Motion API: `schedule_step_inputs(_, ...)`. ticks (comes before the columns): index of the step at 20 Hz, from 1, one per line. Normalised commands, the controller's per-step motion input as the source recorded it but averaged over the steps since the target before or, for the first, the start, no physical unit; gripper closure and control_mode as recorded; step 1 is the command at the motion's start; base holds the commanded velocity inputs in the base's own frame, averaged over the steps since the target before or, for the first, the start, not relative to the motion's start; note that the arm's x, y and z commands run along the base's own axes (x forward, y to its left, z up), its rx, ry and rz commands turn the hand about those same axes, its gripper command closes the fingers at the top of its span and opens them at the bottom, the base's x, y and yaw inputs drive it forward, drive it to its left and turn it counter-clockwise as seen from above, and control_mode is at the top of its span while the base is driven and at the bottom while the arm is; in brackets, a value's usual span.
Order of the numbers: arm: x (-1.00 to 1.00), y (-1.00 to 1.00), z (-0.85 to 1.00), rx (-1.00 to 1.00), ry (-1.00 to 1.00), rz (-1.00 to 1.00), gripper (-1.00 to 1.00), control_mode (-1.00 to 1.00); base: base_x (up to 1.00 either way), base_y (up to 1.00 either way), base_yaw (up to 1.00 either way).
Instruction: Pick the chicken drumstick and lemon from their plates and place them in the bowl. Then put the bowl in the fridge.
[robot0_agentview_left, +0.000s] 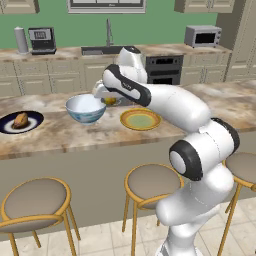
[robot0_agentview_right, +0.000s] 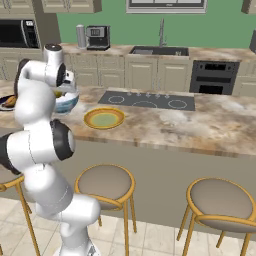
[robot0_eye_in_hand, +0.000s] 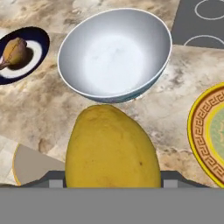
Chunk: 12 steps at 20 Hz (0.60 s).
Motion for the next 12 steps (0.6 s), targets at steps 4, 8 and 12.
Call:
schedule_step_inputs(4, 0.32, 0.37, 0.0, -0.11, 0.01, 0.0, 1.0, -1.0, 0.0, 0.0, 0.0)
schedule_step_inputs(8, 0.28, 0.34, -0.01, -0.06, 0.0, -0.04, 1.0, -1.0, 0.0, 0.0, 0.0)
schedule_step_inputs(12, 0.25, 0.29, -0.13, 0.0, 0.0, -0.09, 1.0, -1.0, 0.0, 0.0, 0.0)
